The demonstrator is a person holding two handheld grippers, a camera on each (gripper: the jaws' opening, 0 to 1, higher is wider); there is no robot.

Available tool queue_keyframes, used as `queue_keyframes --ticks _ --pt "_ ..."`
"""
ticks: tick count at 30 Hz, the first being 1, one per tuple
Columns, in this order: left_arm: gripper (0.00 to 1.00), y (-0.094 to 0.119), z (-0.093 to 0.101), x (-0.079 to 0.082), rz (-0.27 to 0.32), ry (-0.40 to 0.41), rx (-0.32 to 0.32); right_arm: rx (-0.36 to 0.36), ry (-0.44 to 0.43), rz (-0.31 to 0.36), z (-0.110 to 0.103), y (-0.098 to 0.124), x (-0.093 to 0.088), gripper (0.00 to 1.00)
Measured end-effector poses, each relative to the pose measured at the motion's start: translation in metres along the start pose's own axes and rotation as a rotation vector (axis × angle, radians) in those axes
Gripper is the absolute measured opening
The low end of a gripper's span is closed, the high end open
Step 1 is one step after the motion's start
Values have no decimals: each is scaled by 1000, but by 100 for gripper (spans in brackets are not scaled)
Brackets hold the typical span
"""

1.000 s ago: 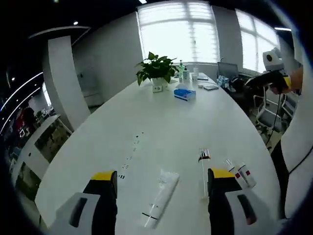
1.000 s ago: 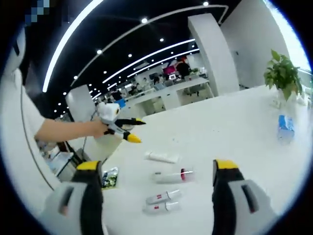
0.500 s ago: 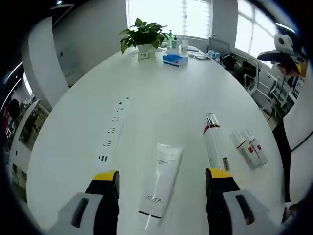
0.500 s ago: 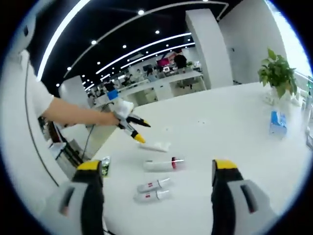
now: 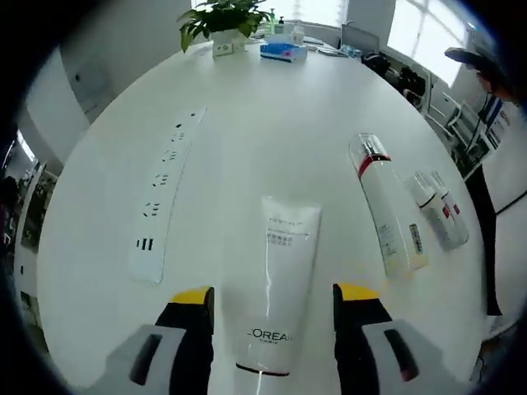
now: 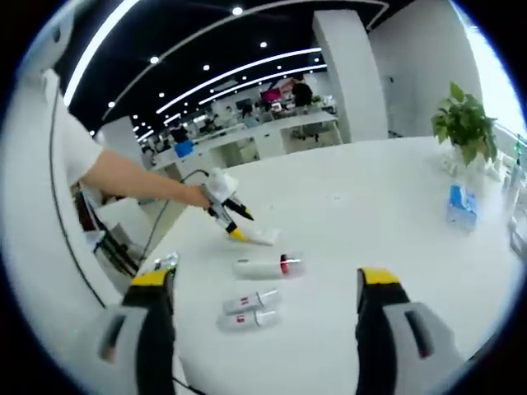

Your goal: Arrange the skincare products in the storage area until every visible bottle or jar stands upright without overlapping.

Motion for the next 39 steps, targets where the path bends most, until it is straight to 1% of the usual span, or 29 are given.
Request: queue_keyframes --ticks 3,6,7,8,9,11,12,13,14,16,17,21,25,26,27,28,31,33,36,39 --pt "54 -7 3 -3 -38 -9 -29 12 5 -25 -3 -5 -5 90" --pt "51 -11 3 -4 -67 -32 -39 12 22 -34 -3 -6 -5 90" --pt "49 -10 1 -2 -65 -62 -26 12 22 -33 -3 -6 -4 90" --pt "47 -11 1 -1 -61 -64 -26 13 21 -31 -3 -6 -4 90" --pt "45 -11 -2 0 -76 -52 -19 16 12 -28 -3 -7 -3 90" --pt "41 -10 -3 -1 -93 -69 -4 17 8 -30 -1 -8 -4 90" --pt "41 -10 -5 0 -118 -126 5 19 9 -33 -1 -9 -4 90" --pt "40 -11 -2 1 -118 -92 -3 19 13 -37 0 -9 -5 90" --pt "40 -11 -2 2 -123 -94 -2 20 15 -38 0 -10 -5 90" --pt "34 -10 0 2 -130 -95 -2 25 10 -32 0 -11 -3 90" --pt "33 -10 0 2 -132 -101 2 26 9 -30 0 -11 -3 90" --pt "32 -11 1 1 -136 -62 22 33 7 -19 -2 -13 -2 90" --pt "30 -12 2 2 -157 -22 40 46 8 -34 -4 -17 -6 90" --pt "29 -12 4 2 -157 -3 43 50 13 -30 -5 -17 -5 90" --pt "28 -12 5 1 -156 0 44 52 13 -28 -5 -17 -4 90" --pt "27 -12 9 1 -151 30 47 56 12 -21 -6 -16 -3 90" --pt "25 -14 16 0 -152 44 58 60 -7 2 -6 -13 0 90" --pt "23 -14 23 0 -148 44 66 59 -13 5 -6 -13 -1 89" --pt "19 -13 28 0 -142 48 79 54 -17 8 -6 -11 -2 89" --pt "15 -11 31 -1 -131 91 80 57 -10 18 -9 -7 -1 89"
Point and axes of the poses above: the point that each gripper's makers call its tool centre point, and the gripper's own axes: y roughly backward along the fingers, z roughly to its right, x roughly out of its top, the point moved 6 cm from there along y, roughly backward along the fingers
